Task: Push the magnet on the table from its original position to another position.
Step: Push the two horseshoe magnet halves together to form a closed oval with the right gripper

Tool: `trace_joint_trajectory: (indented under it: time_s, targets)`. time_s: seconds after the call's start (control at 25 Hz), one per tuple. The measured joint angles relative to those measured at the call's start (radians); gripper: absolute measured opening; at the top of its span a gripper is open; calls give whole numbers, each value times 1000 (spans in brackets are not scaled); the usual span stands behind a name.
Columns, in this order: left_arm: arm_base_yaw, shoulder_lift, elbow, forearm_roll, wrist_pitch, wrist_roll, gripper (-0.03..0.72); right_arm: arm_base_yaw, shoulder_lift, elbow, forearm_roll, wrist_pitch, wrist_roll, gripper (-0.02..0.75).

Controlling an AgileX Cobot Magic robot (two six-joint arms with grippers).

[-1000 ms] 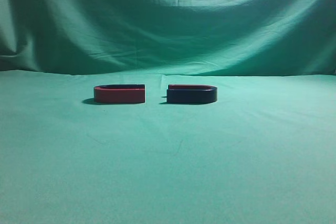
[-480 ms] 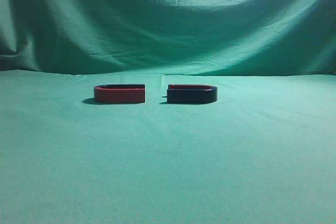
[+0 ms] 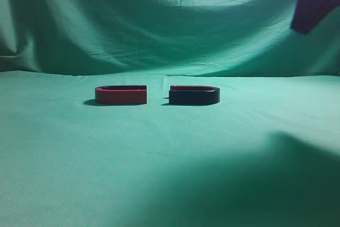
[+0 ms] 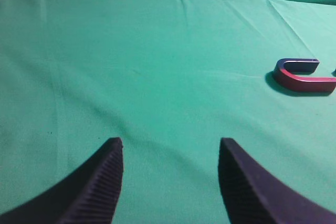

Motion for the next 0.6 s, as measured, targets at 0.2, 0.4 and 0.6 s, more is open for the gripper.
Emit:
trace_joint_trajectory:
  time_s: [0.2,0.4,0.6]
  targets:
    - [0,0,0,0,0,0,372,75,173,-156,-45,13,51,0]
    - [0,0,0,0,0,0,372,149,350,-347,-213,71,206,0]
    - [0,0,0,0,0,0,372,167,517,-519,-272,153,256,0]
